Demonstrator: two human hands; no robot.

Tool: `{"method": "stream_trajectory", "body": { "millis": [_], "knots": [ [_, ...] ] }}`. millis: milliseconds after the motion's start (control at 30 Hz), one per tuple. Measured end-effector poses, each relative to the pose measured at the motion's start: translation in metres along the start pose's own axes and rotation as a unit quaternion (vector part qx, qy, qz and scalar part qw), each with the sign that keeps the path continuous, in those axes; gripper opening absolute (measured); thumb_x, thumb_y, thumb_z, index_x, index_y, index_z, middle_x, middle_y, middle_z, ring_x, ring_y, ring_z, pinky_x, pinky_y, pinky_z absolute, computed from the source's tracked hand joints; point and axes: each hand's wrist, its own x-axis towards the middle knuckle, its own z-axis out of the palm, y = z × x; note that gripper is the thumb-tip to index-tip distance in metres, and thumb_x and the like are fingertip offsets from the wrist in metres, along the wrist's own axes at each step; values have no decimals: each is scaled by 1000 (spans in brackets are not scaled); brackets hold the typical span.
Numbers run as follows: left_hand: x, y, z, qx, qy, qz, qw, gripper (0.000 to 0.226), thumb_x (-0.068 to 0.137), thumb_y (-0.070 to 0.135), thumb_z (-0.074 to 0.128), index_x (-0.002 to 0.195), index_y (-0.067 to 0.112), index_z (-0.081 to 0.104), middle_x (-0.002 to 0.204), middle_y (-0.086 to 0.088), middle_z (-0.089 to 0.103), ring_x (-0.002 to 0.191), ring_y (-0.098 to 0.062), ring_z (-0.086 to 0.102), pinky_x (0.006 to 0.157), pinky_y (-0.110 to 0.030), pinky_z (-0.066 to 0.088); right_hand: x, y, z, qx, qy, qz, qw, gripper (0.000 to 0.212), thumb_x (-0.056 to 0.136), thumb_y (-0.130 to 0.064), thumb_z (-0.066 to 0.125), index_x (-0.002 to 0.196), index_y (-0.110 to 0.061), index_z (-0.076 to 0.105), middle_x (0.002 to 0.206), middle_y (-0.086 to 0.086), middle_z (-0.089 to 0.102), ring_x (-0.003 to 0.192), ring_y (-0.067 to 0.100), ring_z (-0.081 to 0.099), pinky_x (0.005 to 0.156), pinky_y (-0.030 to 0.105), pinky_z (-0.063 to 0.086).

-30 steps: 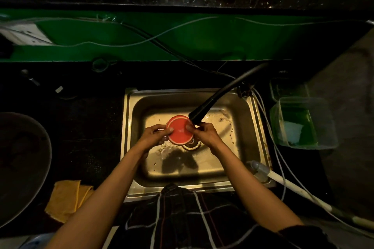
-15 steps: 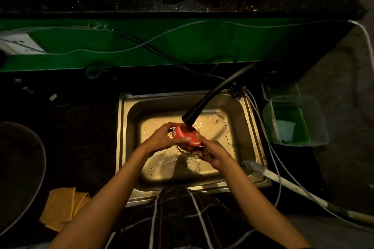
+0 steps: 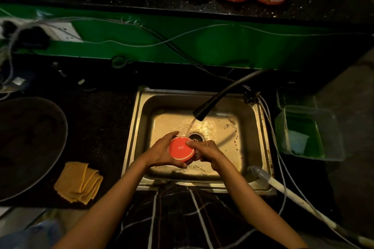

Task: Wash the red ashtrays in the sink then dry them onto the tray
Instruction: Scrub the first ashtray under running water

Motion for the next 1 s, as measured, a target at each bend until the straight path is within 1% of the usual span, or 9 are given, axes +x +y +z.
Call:
{"method": "stream_trajectory", "body": {
  "millis": [100, 200, 267, 367, 500, 700, 833, 933, 1000],
  "knots": [
    [-15, -10, 7, 25, 52, -12, 998, 122, 47, 68, 88, 148, 32, 30, 144, 10, 41, 125, -12, 48, 102, -33, 48, 0, -2, 12, -55, -14, -25, 998, 40, 81, -50, 74, 101, -16, 77, 93, 11, 75, 72, 18, 62, 65, 29, 45],
    [-31, -18, 14, 24, 102, -22, 994, 121, 47, 69, 87, 147, 30, 31, 139, 11, 40, 121, -11, 47, 100, -31, 47, 1, -5, 24, -110, -31, -54, 992, 39, 85, -52, 70, 101, -17, 77, 89, 10, 75, 64, 15, 61, 60, 27, 43],
    [-40, -23, 19, 33, 135, -31, 990, 120, 47, 71, 86, 146, 29, 34, 134, 12, 40, 119, -11, 47, 100, -32, 47, -1, -7, 30, -133, -43, -76, 987, 40, 86, -53, 68, 100, -16, 77, 84, 8, 74, 65, 15, 61, 60, 28, 44],
    [-47, -27, 23, 29, 194, -42, 980, 118, 41, 78, 82, 141, 30, 40, 131, 8, 45, 116, -14, 52, 98, -40, 52, -7, -6, 38, -108, -61, -98, 987, 37, 91, -51, 63, 101, -18, 76, 89, 4, 73, 75, 13, 62, 65, 28, 47],
    [-50, -25, 24, 13, 249, -69, 966, 120, 37, 75, 84, 139, 29, 42, 130, 4, 44, 117, -18, 51, 98, -41, 50, -12, 2, 36, -44, -51, -115, 991, 37, 97, -49, 55, 106, -17, 74, 100, 6, 74, 79, 13, 67, 72, 29, 52],
    [-52, -29, 17, 23, 279, -92, 956, 115, 36, 75, 84, 134, 28, 45, 129, -1, 47, 117, -21, 50, 97, -38, 48, -12, 16, 34, -74, -11, -117, 990, 32, 99, -30, 58, 123, -11, 67, 114, 5, 70, 84, 12, 68, 67, 22, 49],
    [-57, -38, -1, 33, 286, -100, 952, 117, 36, 74, 84, 135, 27, 46, 130, -2, 48, 120, -23, 48, 100, -40, 47, -13, 12, 45, -141, 12, -141, 980, 30, 97, -29, 61, 119, -10, 70, 109, 2, 71, 92, 14, 66, 82, 30, 52],
    [-62, -48, -20, 28, 277, -89, 956, 113, 38, 69, 87, 135, 30, 45, 130, -1, 46, 120, -22, 46, 98, -36, 45, -15, 2, 59, -148, 42, -184, 971, 23, 97, -24, 61, 114, -13, 72, 104, -2, 70, 94, 13, 65, 81, 25, 47],
    [-64, -54, -31, 26, 284, -79, 955, 111, 36, 73, 85, 132, 32, 47, 125, 1, 47, 116, -20, 49, 96, -35, 47, -14, -4, 70, -131, 47, -203, 969, 20, 97, -20, 60, 111, -13, 73, 101, 0, 73, 92, 16, 69, 78, 26, 51]
  ]
}}
